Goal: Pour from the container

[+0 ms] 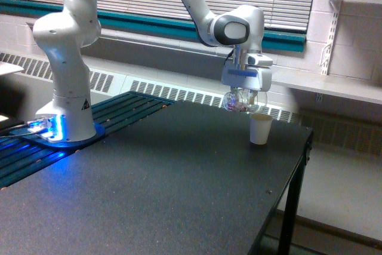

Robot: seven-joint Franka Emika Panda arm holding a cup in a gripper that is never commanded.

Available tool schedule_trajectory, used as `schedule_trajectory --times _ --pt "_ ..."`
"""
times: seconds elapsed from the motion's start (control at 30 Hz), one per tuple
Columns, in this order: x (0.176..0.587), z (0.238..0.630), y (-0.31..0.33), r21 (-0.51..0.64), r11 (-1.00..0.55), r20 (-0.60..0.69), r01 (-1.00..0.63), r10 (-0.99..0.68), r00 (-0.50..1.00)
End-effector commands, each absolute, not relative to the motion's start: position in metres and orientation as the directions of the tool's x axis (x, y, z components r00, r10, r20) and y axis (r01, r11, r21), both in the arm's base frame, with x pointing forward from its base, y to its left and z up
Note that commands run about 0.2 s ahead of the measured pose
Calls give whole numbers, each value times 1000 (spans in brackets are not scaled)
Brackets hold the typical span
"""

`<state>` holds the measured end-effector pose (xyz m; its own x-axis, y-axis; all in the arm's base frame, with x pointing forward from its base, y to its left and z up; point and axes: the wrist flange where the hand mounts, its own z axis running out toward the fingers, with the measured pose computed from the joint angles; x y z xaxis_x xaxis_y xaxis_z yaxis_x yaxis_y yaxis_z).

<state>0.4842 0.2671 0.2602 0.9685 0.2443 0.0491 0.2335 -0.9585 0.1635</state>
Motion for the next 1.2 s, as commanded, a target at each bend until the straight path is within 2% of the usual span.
schedule_trajectory --times 0.03,1.2 --pt "486 258 275 178 -953 36 244 255 966" --pt "503 254 288 236 -932 -14 275 279 960"
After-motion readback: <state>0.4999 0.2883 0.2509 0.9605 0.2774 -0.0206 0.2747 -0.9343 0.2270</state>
